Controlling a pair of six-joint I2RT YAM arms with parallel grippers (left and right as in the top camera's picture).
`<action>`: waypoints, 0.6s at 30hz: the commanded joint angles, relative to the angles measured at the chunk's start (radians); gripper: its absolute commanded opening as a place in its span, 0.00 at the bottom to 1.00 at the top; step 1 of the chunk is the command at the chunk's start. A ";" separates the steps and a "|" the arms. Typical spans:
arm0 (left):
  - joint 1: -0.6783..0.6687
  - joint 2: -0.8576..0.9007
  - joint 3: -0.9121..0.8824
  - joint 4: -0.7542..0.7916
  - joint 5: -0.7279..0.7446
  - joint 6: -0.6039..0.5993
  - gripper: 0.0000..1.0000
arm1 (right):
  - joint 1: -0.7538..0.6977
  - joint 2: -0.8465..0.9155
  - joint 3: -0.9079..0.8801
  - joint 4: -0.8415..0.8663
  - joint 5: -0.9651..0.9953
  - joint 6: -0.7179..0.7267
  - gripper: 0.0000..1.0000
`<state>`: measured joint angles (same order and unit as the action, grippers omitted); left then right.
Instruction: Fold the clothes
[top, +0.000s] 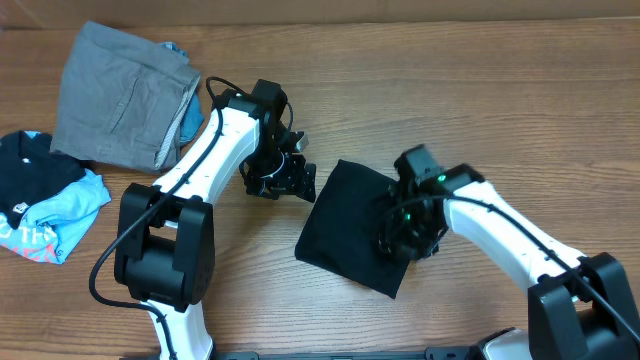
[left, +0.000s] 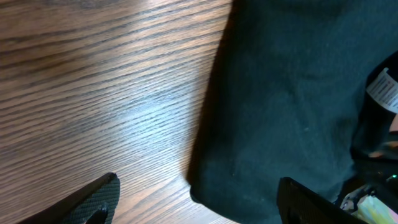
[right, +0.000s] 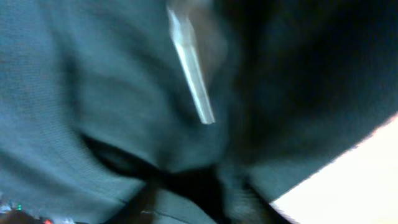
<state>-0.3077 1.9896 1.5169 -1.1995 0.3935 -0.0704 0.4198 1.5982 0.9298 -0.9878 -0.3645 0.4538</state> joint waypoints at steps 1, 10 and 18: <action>-0.007 -0.029 -0.007 0.000 0.031 0.023 0.83 | -0.016 -0.012 -0.020 -0.023 0.097 0.067 0.12; -0.036 -0.028 -0.013 0.057 0.088 0.023 0.94 | -0.072 -0.012 -0.019 -0.073 0.199 0.113 0.07; -0.130 -0.024 -0.135 0.239 0.111 -0.035 1.00 | -0.074 -0.012 -0.019 -0.066 0.199 0.123 0.07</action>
<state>-0.4007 1.9896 1.4464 -0.9947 0.4767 -0.0761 0.3511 1.5982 0.9142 -1.0584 -0.1871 0.5644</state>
